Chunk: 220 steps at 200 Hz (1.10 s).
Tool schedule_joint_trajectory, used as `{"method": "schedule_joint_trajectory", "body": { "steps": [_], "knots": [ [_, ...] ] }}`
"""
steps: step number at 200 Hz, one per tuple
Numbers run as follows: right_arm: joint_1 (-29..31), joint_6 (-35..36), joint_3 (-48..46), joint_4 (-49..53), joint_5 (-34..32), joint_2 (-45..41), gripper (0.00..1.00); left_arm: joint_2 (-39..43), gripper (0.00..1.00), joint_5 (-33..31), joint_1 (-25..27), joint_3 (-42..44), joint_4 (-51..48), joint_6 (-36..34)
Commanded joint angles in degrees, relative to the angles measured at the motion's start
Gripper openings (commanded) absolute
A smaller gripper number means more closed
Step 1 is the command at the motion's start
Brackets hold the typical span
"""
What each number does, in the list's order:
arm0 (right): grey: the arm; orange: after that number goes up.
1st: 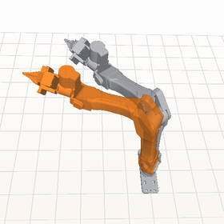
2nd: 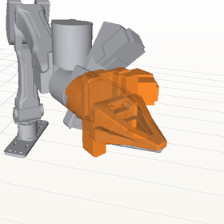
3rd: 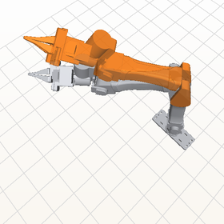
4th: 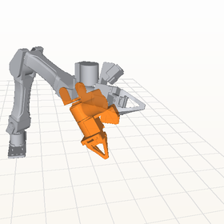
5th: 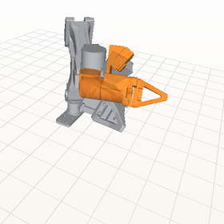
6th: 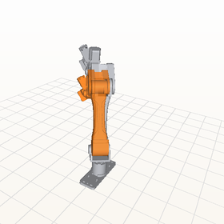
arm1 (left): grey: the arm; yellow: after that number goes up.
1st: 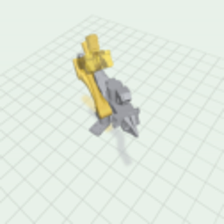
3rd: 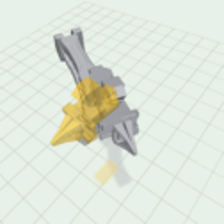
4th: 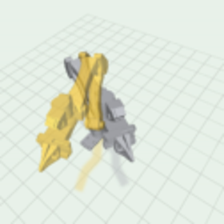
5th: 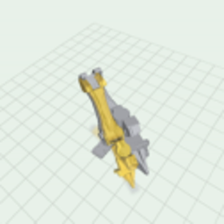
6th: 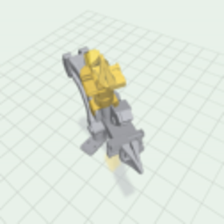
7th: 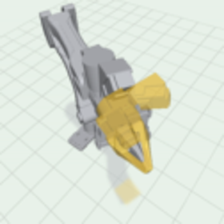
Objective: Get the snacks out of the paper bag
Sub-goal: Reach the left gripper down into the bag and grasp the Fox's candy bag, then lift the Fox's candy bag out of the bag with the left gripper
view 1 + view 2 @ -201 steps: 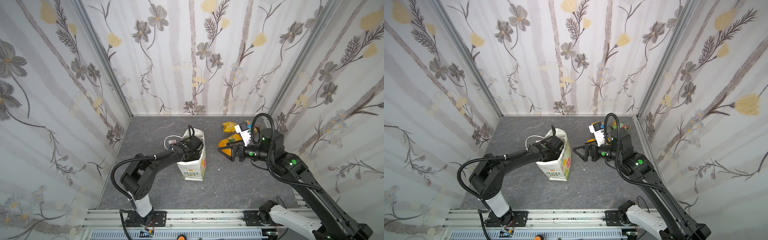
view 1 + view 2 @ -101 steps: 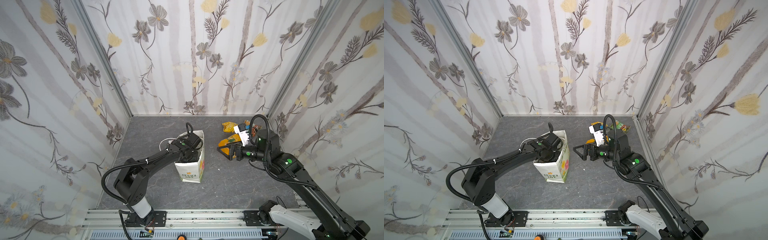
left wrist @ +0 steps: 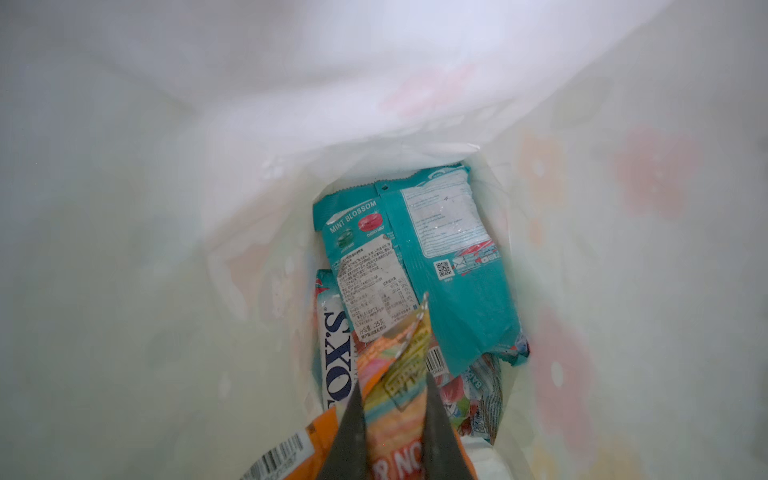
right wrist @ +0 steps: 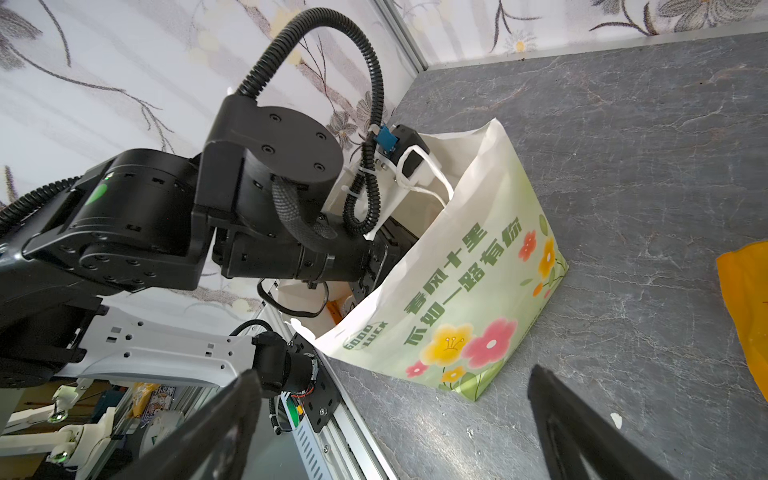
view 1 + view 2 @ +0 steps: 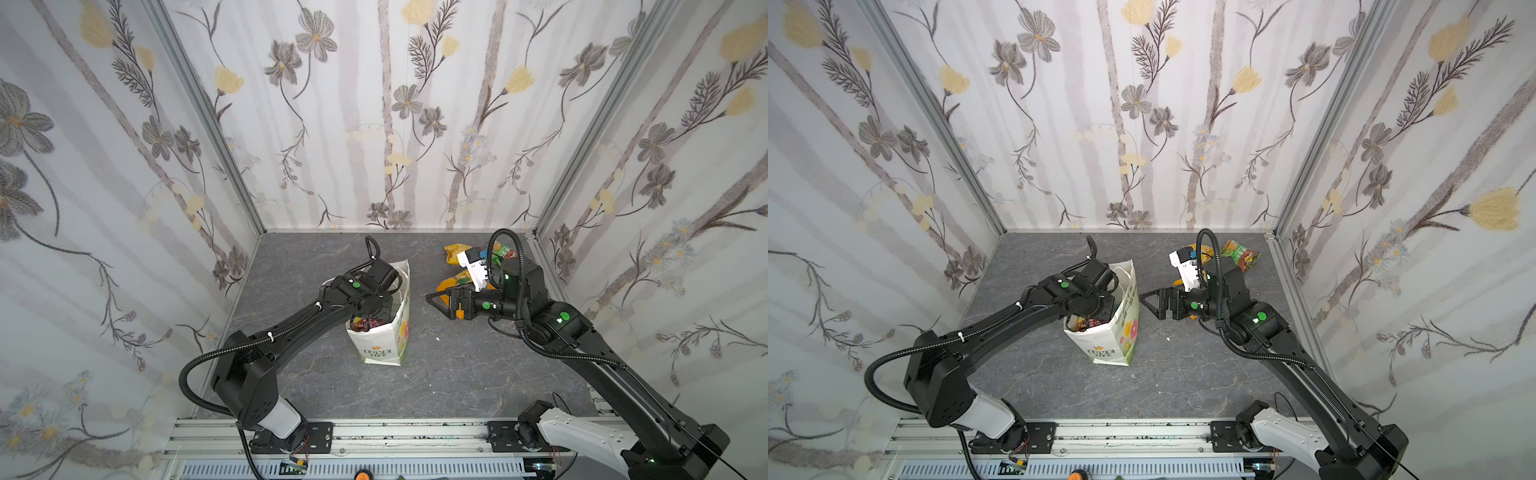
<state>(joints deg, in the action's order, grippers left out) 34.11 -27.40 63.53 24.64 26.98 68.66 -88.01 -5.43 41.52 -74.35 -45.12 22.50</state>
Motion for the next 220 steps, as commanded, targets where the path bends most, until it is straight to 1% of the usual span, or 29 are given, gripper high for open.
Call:
{"method": "schedule_joint_trajectory", "body": {
  "steps": [1,97,118,124,220],
  "knots": [
    [0.1,-0.4,0.5,-2.5,-0.9,0.0,0.99,1.4,0.0,-1.8,0.1,-1.6,-2.3,0.1],
    [0.3,-0.4,1.3,-2.4,-1.1,-0.1,0.99,4.4,0.0,-4.0,0.1,-8.3,-6.7,-0.5],
    [0.2,-0.4,1.5,-2.4,-1.1,-0.1,0.99,4.4,0.0,-4.3,0.1,-8.5,-7.6,-0.7],
    [0.3,-0.4,1.5,-2.4,-1.1,-0.1,0.99,4.5,0.0,-4.5,0.1,-10.6,-7.9,-0.8],
    [0.3,-0.5,1.2,-2.6,-1.1,-0.1,0.99,3.6,0.0,-7.3,0.5,-20.1,-13.1,-3.6]
  ]
}}
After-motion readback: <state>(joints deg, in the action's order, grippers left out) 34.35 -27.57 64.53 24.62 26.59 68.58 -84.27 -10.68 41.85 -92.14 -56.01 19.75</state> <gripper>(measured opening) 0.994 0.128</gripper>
